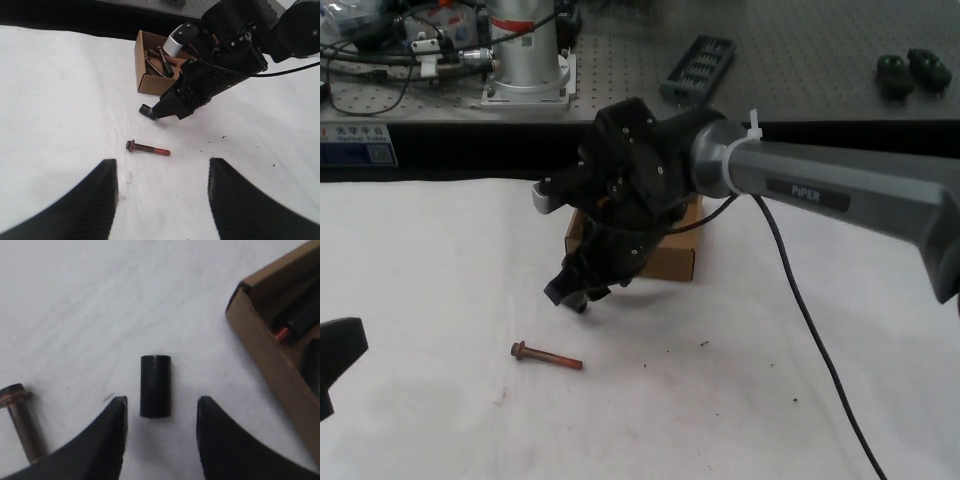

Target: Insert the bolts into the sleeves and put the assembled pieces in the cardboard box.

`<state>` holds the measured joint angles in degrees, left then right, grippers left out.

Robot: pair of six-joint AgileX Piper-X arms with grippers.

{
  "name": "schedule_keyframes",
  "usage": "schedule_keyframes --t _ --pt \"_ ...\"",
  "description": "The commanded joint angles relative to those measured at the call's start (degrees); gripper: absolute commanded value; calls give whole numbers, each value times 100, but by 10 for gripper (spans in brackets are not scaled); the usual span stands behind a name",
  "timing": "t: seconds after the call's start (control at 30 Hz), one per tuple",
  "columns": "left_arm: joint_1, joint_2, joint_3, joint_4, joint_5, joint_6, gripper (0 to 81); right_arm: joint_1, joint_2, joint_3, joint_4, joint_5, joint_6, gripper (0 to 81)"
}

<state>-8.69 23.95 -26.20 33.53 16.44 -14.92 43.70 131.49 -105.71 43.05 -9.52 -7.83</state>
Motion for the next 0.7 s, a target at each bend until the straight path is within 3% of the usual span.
schedule_keyframes --t 0.0,0.4,0.67 --pt "11 -99 -125 197 -72 73 400 -1 98 -226 -7 105 -181 331" --pt "11 -577 -125 296 -72 48 400 44 394 -437 360 107 -251 295" --pt "11 -593 -125 296 -72 48 400 30 399 -440 552 107 -251 146"
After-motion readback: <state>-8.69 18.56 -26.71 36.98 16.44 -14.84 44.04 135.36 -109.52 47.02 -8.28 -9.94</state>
